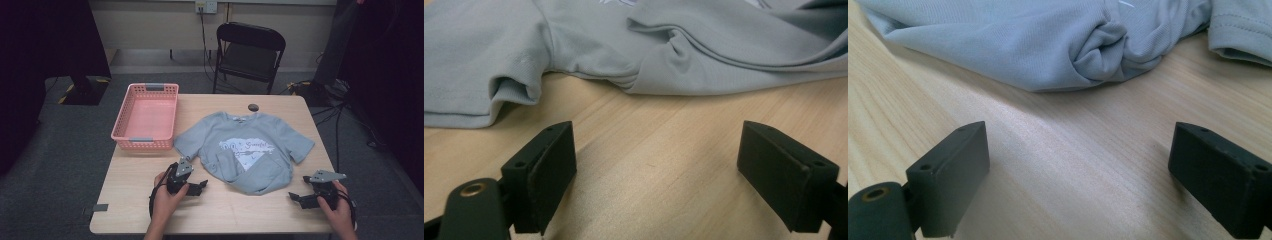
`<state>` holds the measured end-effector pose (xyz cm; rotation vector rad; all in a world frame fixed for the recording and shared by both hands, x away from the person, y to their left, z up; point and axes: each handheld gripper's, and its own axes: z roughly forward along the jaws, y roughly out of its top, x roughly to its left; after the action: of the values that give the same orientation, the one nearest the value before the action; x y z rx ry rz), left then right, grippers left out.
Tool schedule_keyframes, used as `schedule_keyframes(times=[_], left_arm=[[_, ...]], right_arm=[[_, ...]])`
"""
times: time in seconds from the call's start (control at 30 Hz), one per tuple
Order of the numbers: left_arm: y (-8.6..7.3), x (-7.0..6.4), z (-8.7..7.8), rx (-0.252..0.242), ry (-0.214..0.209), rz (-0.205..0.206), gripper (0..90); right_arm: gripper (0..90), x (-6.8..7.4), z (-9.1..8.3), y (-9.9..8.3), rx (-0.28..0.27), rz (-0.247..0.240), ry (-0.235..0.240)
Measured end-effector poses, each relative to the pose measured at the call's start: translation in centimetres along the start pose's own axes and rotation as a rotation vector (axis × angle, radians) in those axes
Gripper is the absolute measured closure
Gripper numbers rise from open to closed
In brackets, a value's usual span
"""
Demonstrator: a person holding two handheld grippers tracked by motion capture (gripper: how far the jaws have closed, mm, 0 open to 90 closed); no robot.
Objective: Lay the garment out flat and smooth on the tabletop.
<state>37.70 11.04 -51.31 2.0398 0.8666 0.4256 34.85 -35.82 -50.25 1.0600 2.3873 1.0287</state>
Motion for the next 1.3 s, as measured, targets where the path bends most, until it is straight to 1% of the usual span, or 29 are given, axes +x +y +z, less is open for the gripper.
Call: schedule_keyframes(times=[0.03,0.07,0.5,0.53,0.6,0.63,0.67,0.7,0.77,0.8,0.83,0.87,0.9,0.93,0.97,1.03,1.1,1.3], left_arm=[[0.0,-0.1,0.1,0.008,0.002,0.023,14.3],[0.0,-0.1,0.1,0.009,-0.001,0.027,12.7],[0.0,-0.2,0.1,0.009,-0.006,0.029,11.5],[0.0,-0.2,0.1,0.009,-0.006,0.029,11.5],[0.0,-0.2,0.1,0.009,-0.006,0.029,11.5],[0.0,-0.2,0.1,0.009,-0.006,0.029,11.5],[0.0,-0.2,0.1,0.009,-0.006,0.029,11.5],[0.0,-0.2,0.1,0.009,-0.006,0.029,11.5],[0.0,-0.2,0.1,0.009,-0.006,0.029,11.5],[0.0,-0.2,0.1,0.009,-0.006,0.029,11.4],[0.0,-0.2,0.1,0.009,-0.006,0.029,11.4],[0.0,-0.2,0.1,0.009,-0.006,0.029,11.4],[0.0,-0.2,0.1,0.009,-0.007,0.029,11.4],[0.0,-0.2,0.1,0.010,-0.006,0.030,11.3],[0.0,-0.2,0.1,0.009,-0.007,0.030,11.3],[0.0,-0.2,0.1,0.009,-0.006,0.030,11.3],[0.0,-0.2,0.1,0.009,-0.007,0.030,11.3],[0.0,-0.2,0.1,0.009,-0.008,0.031,11.1]], right_arm=[[8.4,0.0,0.0,0.0,0.000,0.000,0.000],[8.2,0.0,0.0,0.0,0.001,0.000,-0.002],[8.2,0.2,0.0,0.1,0.002,0.019,-0.020],[9.0,0.3,0.1,0.1,0.000,0.020,-0.025],[14.5,0.3,0.0,0.3,0.002,0.028,-0.038],[15.8,0.2,-0.1,0.5,0.003,0.026,-0.060],[16.0,0.2,-0.1,0.7,-0.001,0.025,-0.083],[16.0,0.2,-0.3,1.0,-0.009,0.034,-0.087],[15.7,0.0,-0.6,1.6,-0.045,0.055,-0.055],[15.7,-0.1,-0.6,1.9,-0.052,0.053,-0.042],[15.9,-0.1,-0.6,2.4,-0.050,0.049,-0.043],[17.7,-0.1,-0.6,2.9,-0.056,0.039,-0.048],[21.6,-0.1,-0.6,3.4,-0.066,0.032,-0.044],[25.2,-0.2,-0.6,3.9,-0.076,0.028,-0.025],[26.1,-0.3,-0.5,4.5,-0.083,0.036,-0.007],[27.5,-0.6,-0.1,5.4,-0.099,0.047,-0.003],[30.5,-0.9,0.4,6.3,-0.095,0.052,0.000],[32.9,-1.7,2.2,8.3,-0.095,0.067,0.002]])
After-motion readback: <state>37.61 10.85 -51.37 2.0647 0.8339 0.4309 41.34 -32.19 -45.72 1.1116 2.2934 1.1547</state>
